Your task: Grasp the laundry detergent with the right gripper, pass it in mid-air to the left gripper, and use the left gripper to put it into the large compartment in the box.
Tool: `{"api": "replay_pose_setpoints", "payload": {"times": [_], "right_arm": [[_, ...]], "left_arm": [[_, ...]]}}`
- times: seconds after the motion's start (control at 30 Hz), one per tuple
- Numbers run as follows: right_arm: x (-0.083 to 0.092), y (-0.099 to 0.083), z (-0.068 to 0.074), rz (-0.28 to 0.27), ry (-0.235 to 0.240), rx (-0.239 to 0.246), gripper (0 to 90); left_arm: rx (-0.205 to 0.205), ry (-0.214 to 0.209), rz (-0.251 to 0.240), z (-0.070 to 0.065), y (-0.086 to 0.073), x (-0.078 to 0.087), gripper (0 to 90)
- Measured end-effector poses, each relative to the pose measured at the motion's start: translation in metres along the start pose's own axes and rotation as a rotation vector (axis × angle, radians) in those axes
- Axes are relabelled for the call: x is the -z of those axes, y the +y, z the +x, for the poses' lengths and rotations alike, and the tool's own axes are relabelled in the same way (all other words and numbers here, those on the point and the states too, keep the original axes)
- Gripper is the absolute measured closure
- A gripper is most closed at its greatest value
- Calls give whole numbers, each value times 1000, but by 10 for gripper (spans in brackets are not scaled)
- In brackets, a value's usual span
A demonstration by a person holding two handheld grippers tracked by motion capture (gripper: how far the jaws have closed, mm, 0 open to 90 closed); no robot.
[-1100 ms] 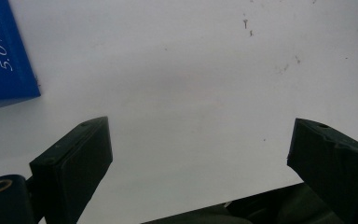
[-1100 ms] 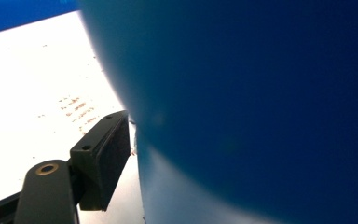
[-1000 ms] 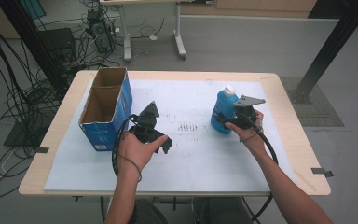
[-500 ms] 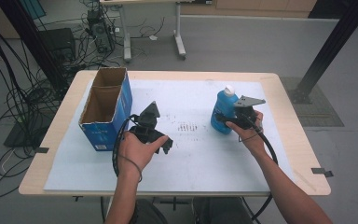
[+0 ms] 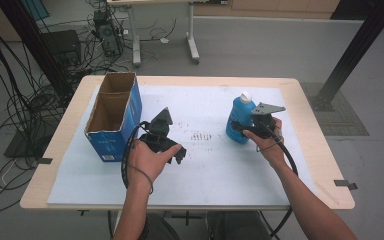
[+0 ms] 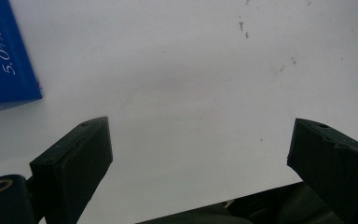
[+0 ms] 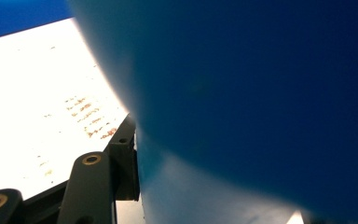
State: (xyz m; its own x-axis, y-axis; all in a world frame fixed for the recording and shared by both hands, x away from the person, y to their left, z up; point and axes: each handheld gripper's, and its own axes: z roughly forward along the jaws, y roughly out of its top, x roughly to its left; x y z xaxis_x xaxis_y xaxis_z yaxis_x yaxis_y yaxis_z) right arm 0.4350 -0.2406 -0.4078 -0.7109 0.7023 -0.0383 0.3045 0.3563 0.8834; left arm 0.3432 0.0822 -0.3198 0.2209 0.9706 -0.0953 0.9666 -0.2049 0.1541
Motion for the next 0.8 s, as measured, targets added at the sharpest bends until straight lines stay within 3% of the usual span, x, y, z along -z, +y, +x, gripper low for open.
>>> {"api": "replay_pose_setpoints", "payload": {"times": [0.17,0.8], "right_arm": [[0,1,2,4,-3,20,425],[0,-1,-1,-6,3,-6,429]], "left_arm": [[-2,0,0,0,0,0,68],[-4,4,-2,-2,1,2,68]]}}
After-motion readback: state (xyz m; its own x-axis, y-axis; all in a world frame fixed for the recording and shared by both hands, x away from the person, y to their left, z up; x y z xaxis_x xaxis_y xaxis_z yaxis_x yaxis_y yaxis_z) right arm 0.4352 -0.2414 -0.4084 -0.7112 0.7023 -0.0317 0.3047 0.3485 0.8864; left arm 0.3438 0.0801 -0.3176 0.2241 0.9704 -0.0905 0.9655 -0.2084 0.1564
